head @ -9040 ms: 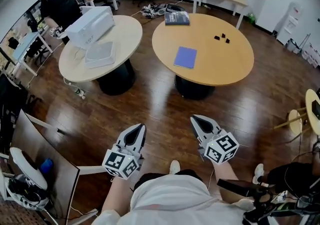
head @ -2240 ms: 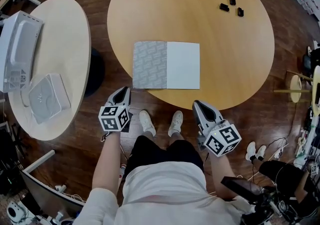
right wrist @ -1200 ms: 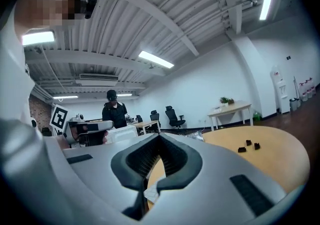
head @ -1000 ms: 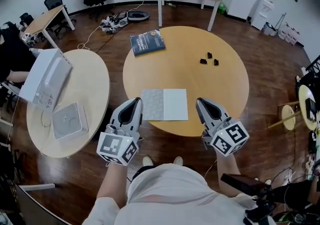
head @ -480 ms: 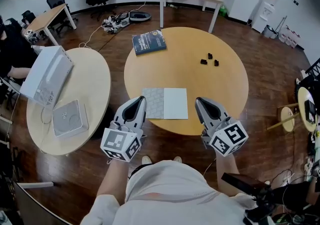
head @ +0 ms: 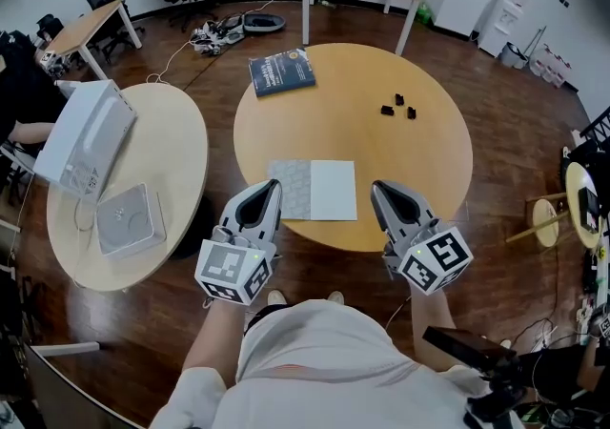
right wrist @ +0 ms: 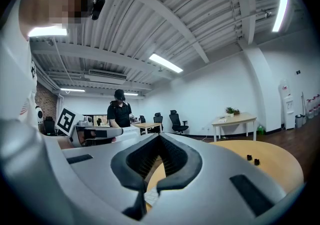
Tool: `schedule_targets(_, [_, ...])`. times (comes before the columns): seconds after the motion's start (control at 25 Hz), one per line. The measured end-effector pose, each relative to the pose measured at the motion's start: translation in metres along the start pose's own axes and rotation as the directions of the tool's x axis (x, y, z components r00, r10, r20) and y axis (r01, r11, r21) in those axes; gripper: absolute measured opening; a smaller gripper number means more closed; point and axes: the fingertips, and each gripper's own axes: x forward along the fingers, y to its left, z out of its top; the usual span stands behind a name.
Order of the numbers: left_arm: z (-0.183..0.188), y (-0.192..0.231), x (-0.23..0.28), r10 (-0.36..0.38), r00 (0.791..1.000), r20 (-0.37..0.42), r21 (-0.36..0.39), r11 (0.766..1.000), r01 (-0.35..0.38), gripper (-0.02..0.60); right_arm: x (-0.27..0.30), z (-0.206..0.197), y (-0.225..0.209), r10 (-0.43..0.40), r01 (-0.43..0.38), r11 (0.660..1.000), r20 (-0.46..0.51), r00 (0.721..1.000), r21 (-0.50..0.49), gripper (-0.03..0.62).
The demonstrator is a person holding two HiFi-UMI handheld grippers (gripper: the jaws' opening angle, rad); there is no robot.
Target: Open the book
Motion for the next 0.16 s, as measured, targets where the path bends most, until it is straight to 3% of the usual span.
schedule_targets(0.16, [-0.0049, -0.0069, 0.0044, -0.027, 0.999, -0.020, 0.021, 0.999, 0.027, 0.012, 0.0047, -0.0041, 0.0008, 0.012, -0.012, 0.999, 0.008, 1.000, 0.032, -0.009])
